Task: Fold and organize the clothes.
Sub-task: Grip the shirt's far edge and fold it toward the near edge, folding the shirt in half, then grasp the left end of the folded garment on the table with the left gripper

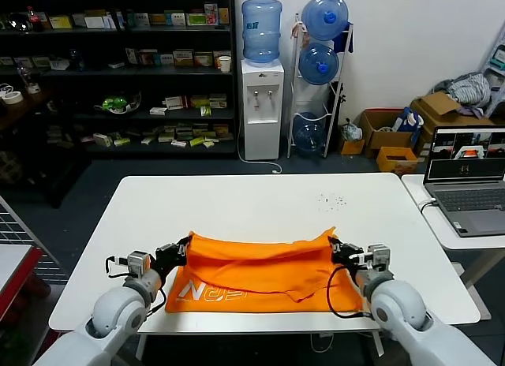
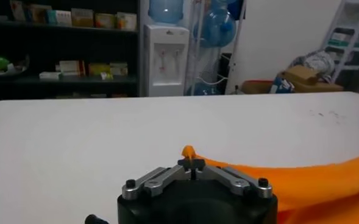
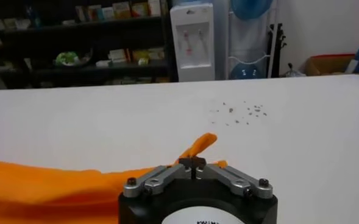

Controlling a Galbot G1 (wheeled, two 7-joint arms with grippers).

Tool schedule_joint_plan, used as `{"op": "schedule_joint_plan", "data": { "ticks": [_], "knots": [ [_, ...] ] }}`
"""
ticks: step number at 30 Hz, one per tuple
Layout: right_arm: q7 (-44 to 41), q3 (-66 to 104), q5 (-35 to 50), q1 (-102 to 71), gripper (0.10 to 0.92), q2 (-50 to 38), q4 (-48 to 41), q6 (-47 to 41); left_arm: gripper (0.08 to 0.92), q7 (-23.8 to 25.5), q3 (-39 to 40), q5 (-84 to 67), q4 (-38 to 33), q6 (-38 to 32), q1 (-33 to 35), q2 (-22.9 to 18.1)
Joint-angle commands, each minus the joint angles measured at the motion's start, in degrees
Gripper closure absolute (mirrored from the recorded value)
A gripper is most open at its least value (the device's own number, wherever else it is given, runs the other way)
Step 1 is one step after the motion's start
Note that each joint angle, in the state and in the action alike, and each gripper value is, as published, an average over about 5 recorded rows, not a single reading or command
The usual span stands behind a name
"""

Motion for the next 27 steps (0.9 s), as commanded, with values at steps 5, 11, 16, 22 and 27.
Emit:
{"op": "schedule_joint_plan", "data": {
  "ticks": [5, 11, 16, 22, 27],
  "knots": [
    [0.2, 5.7, 1.2, -10.6, 0.896, -3.6, 8.2, -1.0, 0.906, -2.6, -0.6, 1.1, -5.8, 1.0, 5.7, 0.6],
    [-0.7, 6.8, 1.2, -10.6, 0.766, -4.0, 8.3, -0.9, 0.835, -2.8, -1.3, 4.1, -6.2, 2.1, 7.0, 0.2],
    [-1.0, 8.1, 0.5, -11.6, 0.618, -4.2, 8.9, -0.5, 0.698, -3.2, -2.6, 4.4, -6.7, 2.8, 8.1, -0.2],
    [-0.8, 10.5, -0.2, -13.4, 0.445, -3.8, 9.7, -0.5, 0.524, -2.8, -3.9, 4.4, -5.3, 3.3, 10.1, -1.7],
    [-0.3, 10.8, -0.5, -13.8, 0.299, -3.4, 10.2, -0.6, 0.377, -2.7, -4.2, 4.3, -2.5, 3.1, 10.7, -4.0]
  ]
}}
